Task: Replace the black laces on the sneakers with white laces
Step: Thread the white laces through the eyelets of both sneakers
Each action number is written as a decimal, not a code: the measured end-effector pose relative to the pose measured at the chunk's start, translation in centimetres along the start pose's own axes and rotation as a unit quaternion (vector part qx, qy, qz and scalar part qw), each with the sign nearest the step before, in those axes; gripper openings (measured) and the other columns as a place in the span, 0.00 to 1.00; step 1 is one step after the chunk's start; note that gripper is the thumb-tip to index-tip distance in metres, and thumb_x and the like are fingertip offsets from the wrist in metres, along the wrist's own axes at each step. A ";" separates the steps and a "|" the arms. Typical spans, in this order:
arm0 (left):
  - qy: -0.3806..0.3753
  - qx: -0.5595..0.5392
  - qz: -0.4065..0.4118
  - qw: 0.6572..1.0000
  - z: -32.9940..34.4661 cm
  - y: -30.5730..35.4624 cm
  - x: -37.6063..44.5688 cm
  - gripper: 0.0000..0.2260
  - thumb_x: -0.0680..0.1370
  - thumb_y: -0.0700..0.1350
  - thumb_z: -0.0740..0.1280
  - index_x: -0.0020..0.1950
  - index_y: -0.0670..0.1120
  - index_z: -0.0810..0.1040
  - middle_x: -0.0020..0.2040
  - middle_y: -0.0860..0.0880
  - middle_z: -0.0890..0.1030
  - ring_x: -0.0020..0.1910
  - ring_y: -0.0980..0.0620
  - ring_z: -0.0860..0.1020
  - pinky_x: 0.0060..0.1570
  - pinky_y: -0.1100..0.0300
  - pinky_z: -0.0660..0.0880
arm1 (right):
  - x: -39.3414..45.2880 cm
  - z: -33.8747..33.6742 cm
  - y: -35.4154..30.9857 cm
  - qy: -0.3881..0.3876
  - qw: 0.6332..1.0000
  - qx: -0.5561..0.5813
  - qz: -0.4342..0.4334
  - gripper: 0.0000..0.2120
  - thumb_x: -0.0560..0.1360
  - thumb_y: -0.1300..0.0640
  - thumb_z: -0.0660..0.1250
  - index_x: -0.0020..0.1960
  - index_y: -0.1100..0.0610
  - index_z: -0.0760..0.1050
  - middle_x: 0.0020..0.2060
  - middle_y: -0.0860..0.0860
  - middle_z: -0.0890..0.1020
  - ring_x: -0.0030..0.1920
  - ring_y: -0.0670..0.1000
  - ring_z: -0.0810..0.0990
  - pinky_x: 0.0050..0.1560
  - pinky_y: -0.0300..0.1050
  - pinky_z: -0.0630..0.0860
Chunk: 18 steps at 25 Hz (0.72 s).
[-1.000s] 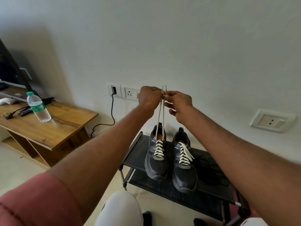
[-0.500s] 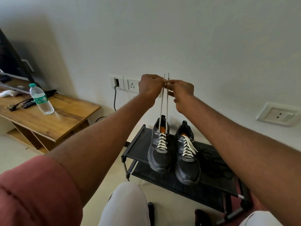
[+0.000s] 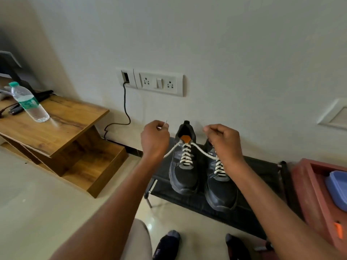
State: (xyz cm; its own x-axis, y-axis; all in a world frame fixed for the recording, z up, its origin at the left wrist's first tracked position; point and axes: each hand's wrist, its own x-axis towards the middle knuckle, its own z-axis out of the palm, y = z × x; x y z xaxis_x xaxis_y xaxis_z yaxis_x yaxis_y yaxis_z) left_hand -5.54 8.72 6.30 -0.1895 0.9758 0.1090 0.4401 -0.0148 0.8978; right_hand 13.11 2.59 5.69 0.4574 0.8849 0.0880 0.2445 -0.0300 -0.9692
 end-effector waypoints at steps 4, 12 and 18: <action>-0.044 0.112 -0.053 0.991 0.2 -4.2 1.2 0.05 0.83 0.47 0.68 0.56 0.49 0.82 0.45 0.49 0.85 0.40 0.49 0.83 0.45 0.49 0.84 | 1.4 1.3 2.6 -0.045 0.989 -0.142 0.000 0.07 0.79 0.51 0.74 0.42 0.43 0.84 0.35 0.40 0.84 0.37 0.39 0.82 0.40 0.37 0.75; -0.144 0.143 -0.006 0.979 4.5 -3.9 2.9 0.18 0.83 0.57 0.66 0.51 0.42 0.83 0.43 0.49 0.84 0.41 0.49 0.81 0.40 0.57 0.76 | 2.6 3.8 4.2 -0.224 0.962 -0.146 0.053 0.03 0.79 0.51 0.75 0.49 0.49 0.87 0.38 0.47 0.86 0.41 0.46 0.85 0.50 0.45 0.81; -0.241 0.040 -0.176 0.954 4.3 -4.1 4.3 0.22 0.85 0.58 0.63 0.50 0.40 0.84 0.41 0.41 0.87 0.37 0.46 0.83 0.33 0.57 0.74 | 3.0 3.6 4.2 -0.121 0.983 -0.136 -0.022 0.05 0.79 0.55 0.74 0.50 0.45 0.87 0.42 0.44 0.85 0.44 0.43 0.83 0.48 0.36 0.78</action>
State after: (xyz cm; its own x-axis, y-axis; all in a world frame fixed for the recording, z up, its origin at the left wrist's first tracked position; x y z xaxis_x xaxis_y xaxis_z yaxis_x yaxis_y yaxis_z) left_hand -4.37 13.96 1.30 0.0783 0.9044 -0.4193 0.4934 0.3304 0.8046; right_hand 12.41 6.80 1.05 0.2321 0.9719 0.0387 0.4933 -0.0833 -0.8659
